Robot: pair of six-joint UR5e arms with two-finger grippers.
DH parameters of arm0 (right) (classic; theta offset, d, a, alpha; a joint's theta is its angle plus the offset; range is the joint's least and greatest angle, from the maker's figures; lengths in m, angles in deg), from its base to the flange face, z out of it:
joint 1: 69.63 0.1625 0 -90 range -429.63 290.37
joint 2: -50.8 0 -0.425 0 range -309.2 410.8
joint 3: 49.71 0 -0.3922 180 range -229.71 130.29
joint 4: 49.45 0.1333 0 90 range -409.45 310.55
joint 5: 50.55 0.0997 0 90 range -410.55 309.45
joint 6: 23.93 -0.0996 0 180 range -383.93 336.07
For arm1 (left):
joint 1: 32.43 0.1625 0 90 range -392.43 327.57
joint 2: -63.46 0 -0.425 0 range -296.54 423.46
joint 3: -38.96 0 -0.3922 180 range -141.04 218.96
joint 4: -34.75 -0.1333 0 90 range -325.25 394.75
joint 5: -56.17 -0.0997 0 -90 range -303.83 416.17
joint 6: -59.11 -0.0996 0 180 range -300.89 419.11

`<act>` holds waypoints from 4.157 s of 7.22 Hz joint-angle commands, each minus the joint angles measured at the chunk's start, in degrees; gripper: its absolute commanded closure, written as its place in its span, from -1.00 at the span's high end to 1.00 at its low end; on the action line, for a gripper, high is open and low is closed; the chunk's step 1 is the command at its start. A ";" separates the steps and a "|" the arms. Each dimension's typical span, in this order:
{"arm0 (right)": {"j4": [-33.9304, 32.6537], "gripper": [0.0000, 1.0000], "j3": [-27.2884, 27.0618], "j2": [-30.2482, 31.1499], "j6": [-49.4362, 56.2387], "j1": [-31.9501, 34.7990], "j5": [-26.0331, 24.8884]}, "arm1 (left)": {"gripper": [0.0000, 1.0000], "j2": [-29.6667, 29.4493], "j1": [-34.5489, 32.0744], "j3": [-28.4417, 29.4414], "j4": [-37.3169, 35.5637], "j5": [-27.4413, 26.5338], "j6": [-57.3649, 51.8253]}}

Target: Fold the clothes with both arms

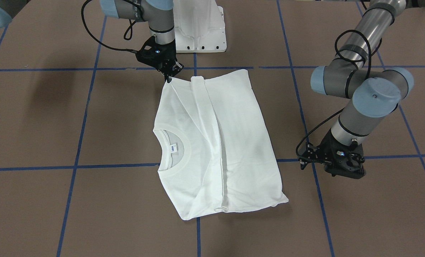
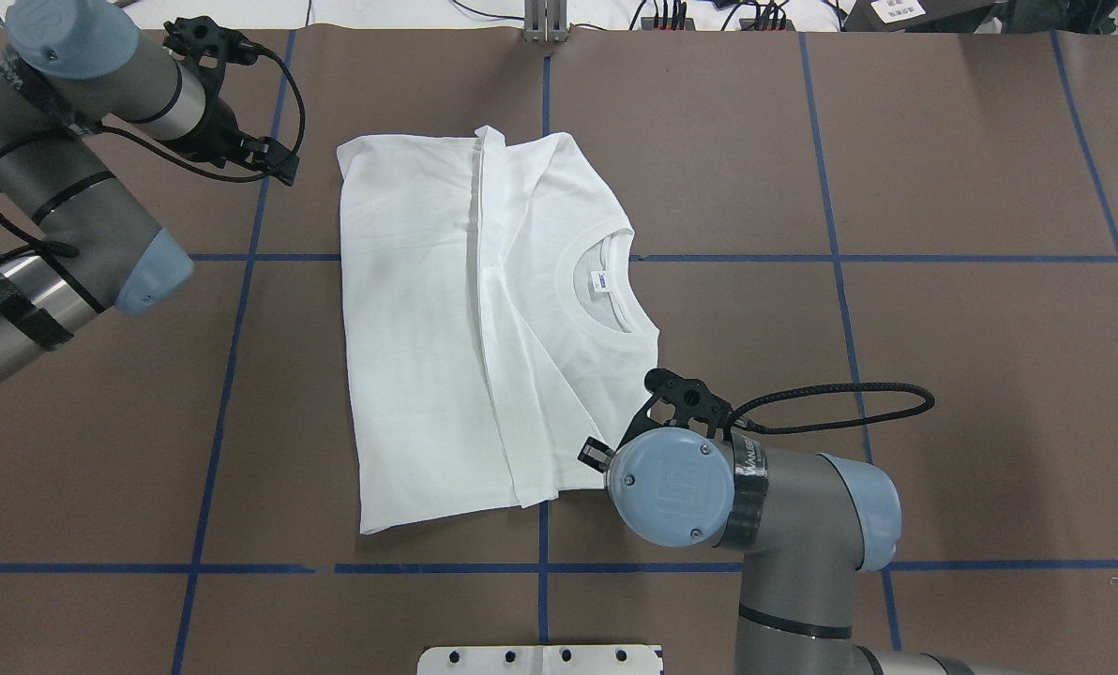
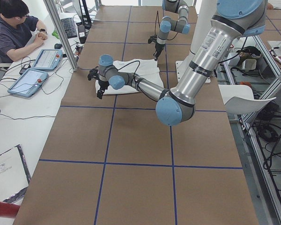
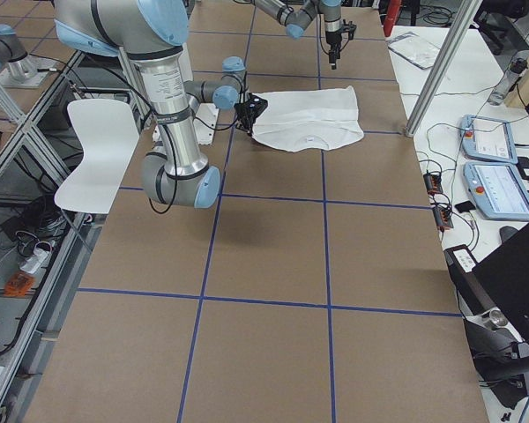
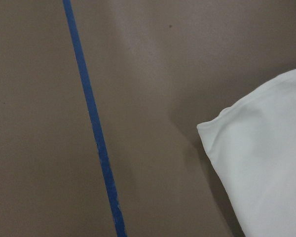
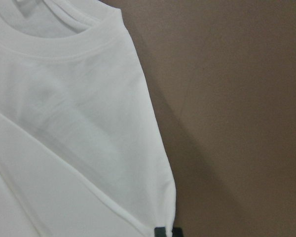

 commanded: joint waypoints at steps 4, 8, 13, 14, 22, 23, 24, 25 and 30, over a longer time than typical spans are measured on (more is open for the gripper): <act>-0.95 1.00 -2.31 -0.34 17.90 4.34 1.62 | 1.00 0.09 0.09 -0.92 0.00 0.24 0.29; -0.42 1.00 13.03 -13.05 30.20 12.54 3.13 | 1.00 4.30 0.00 -6.01 -0.69 0.42 -4.43; 11.31 1.00 47.20 -34.59 31.70 15.01 3.12 | 1.00 6.33 -0.18 -7.61 -0.70 1.92 -6.31; 11.62 1.00 49.79 -36.36 31.79 15.01 3.04 | 1.00 6.33 -0.09 -7.60 -0.70 2.00 -6.31; -14.41 1.00 46.59 -35.34 51.50 17.45 3.82 | 1.00 6.15 0.00 -7.69 -0.52 2.00 -6.22; -19.35 1.00 39.34 -30.19 58.18 20.43 4.09 | 1.00 6.15 0.00 -7.69 -0.52 2.00 -6.13; -19.75 1.00 34.40 -23.79 63.46 22.20 4.18 | 1.00 5.98 0.00 -7.69 -0.52 2.00 -5.96; -19.49 1.00 33.04 -21.63 66.21 23.95 4.44 | 1.00 5.80 0.00 -7.69 -0.52 2.00 -5.61; 7.02 1.00 32.06 -22.05 39.42 16.97 11.65 | 1.00 6.06 0.00 -7.69 -0.26 1.92 -5.60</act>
